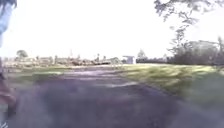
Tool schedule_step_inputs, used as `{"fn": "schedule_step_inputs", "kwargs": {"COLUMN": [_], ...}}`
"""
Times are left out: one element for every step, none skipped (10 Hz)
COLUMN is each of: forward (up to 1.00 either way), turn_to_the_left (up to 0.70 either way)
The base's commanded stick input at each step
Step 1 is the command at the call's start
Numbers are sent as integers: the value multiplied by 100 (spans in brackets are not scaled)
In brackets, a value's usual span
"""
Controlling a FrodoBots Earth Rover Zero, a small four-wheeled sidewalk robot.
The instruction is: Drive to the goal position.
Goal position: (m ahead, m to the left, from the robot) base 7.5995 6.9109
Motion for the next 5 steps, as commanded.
{"fn": "schedule_step_inputs", "kwargs": {"forward": [70, 70, 70, 70, 70], "turn_to_the_left": [0, 0, 0, 0, 0]}}
